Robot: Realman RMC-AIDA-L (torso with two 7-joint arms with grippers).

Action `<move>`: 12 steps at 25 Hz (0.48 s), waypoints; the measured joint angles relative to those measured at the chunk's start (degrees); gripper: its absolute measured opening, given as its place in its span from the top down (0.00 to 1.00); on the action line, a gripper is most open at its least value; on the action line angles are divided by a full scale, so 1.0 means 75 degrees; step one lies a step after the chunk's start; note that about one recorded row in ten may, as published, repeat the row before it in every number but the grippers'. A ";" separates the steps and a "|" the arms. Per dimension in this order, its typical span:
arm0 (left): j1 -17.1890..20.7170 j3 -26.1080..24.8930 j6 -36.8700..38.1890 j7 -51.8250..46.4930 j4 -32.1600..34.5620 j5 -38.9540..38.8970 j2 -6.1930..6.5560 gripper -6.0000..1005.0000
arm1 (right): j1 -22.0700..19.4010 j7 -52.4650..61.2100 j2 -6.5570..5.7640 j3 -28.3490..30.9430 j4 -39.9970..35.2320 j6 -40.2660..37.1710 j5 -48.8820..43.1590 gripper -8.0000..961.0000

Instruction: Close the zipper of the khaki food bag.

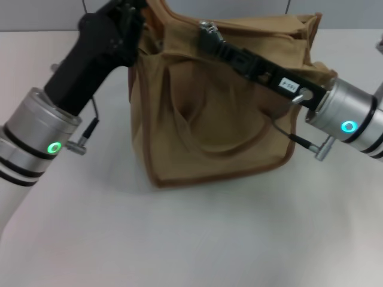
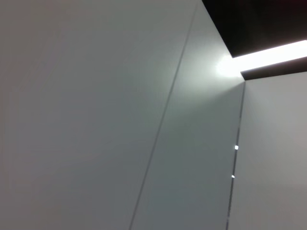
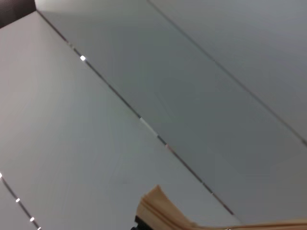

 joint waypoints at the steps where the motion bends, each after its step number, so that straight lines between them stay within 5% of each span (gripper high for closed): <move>1: 0.0053 -0.0092 0.0000 -0.0004 0.0019 0.0000 0.0009 0.99 | -0.0074 0.0028 -0.0005 0.0043 -0.0055 -0.0009 0.0002 0.99; 12: 0.0254 -0.0394 0.0008 -0.0058 0.0217 -0.0012 0.0038 0.99 | -0.0905 0.0481 -0.0053 0.0353 -0.0716 -0.0031 0.0015 0.95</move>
